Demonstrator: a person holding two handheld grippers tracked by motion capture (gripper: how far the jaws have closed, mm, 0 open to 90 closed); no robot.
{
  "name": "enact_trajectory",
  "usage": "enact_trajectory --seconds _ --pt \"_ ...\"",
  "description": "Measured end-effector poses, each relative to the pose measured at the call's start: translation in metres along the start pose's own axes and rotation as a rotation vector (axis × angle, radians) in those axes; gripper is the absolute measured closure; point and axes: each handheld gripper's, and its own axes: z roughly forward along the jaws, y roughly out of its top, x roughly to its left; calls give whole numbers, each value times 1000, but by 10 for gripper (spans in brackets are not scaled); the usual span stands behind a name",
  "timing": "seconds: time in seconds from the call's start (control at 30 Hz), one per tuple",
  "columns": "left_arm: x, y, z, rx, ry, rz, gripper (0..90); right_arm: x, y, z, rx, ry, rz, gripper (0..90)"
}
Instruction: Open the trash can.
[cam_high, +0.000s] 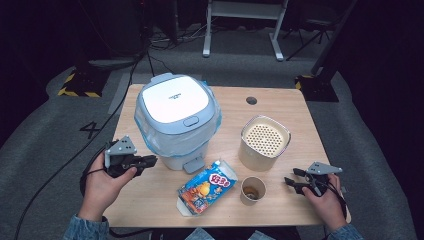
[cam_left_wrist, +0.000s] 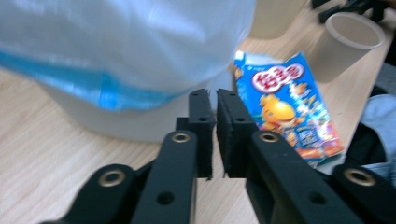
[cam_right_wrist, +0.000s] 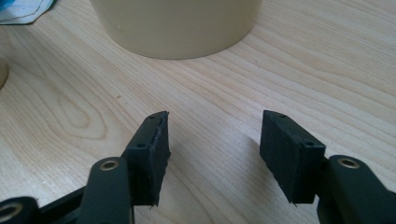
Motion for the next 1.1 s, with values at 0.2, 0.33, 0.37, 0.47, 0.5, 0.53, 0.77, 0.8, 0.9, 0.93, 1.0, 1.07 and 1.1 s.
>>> enact_trajectory --seconds 0.2,0.33,0.37,0.47,0.5,0.53,0.77,0.8,0.9,0.93,1.0,1.07,1.1 --pt "-1 18 -10 -65 -66 1 900 0 0 0 0 0 0 430" --pt "-1 32 -16 -118 -77 22 900 0 0 0 0 -1 0 429" --pt "-1 32 -16 -118 -77 22 900 0 0 0 -1 -1 0 429" --pt "-1 46 -19 -205 -86 35 899 0 0 0 0 0 0 429" --pt "-1 46 -19 -205 -86 35 899 0 0 0 0 0 0 429" --pt "-1 49 -19 -223 -84 42 899 0 0 0 0 -1 0 429" --pt "-3 75 -16 -278 -80 67 898 0 0 0 0 -1 -1 429" --pt "-4 83 -14 -282 -71 74 898 0 0 0 0 -2 -1 429" --pt "-5 92 -8 -284 -65 80 898 0 0 0 0 -2 -1 429" --pt "-5 92 -8 -284 -65 80 898 0 0 0 0 -2 -1 429" --pt "-7 100 0 -271 -43 92 898 0 0 0 0 -2 -1 429" --pt "-8 104 6 -263 -38 98 898 0 0 0 0 -2 -1 429" --pt "-8 104 6 -263 -38 98 898 0 0 0 0 -2 -1 429"
